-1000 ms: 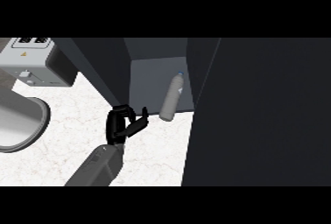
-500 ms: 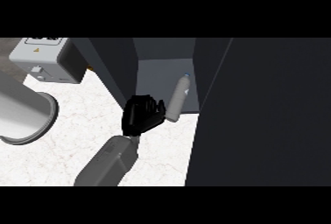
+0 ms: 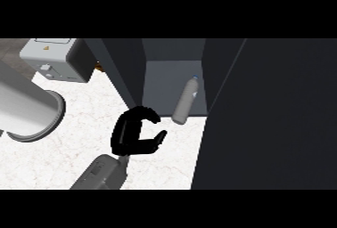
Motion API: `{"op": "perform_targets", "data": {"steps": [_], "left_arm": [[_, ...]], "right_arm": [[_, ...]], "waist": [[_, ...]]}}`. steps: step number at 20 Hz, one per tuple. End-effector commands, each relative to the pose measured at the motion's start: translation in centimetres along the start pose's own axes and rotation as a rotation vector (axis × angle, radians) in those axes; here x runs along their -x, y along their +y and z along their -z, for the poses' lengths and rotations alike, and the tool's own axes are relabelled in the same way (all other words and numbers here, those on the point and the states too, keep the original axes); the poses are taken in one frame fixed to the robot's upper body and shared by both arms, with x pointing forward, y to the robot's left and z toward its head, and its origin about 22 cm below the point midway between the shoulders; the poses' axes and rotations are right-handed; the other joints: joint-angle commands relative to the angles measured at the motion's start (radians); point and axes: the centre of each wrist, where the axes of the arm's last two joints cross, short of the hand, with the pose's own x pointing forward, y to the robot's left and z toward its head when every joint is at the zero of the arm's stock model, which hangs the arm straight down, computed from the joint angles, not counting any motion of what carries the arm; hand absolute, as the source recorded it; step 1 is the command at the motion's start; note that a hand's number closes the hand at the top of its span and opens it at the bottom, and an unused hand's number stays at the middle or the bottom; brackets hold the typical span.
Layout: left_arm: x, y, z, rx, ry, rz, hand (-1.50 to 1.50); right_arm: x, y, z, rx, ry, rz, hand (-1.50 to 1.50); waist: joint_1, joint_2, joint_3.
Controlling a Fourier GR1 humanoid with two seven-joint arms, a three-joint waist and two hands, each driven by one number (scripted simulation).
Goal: Pick up the bottled water, place it into the cabinet and close the cabinet
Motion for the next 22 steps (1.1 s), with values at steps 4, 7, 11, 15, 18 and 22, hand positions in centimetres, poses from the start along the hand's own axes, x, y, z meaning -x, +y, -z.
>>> {"op": "perform_targets", "data": {"steps": [4, 7, 11, 15, 18, 22], "left_arm": [[-2.5, 2.4, -4.7, 0.088, 0.042, -0.049, -1.5], [-4.8, 4.3, -5.8, 0.05, 0.019, -0.019, -1.5], [-6.7, 6.4, -9.4, 0.031, 0.001, 0.012, -1.5], [-8.4, 8.4, -11.8, -0.031, -0.023, 0.069, -1.5], [-11.0, 10.9, -11.4, -0.043, -0.028, 0.146, -1.5], [-12.3, 12.2, -13.2, -0.039, -0.041, 0.197, -1.5]], "right_arm": [[-2.6, 3.3, 0.2, -0.1, -0.043, -0.141, 1.5], [-3.9, 5.0, -0.2, -0.207, -0.029, -0.105, 1.5], [-3.3, 6.0, 0.8, -0.227, -0.033, -0.043, 1.5], [-2.8, 7.9, 1.1, -0.279, -0.03, 0.038, 1.5], [-2.6, 9.2, 2.1, -0.315, -0.011, 0.089, 1.5], [-2.6, 10.4, 3.0, -0.373, -0.012, 0.103, 1.5]], "waist": [[0.012, 0.0, 0.0], [0.006, -0.007, -0.001], [0.021, -0.004, -0.001], [0.018, -0.005, -0.002], [0.021, -0.003, -0.003], [0.019, -0.008, -0.004]]}}
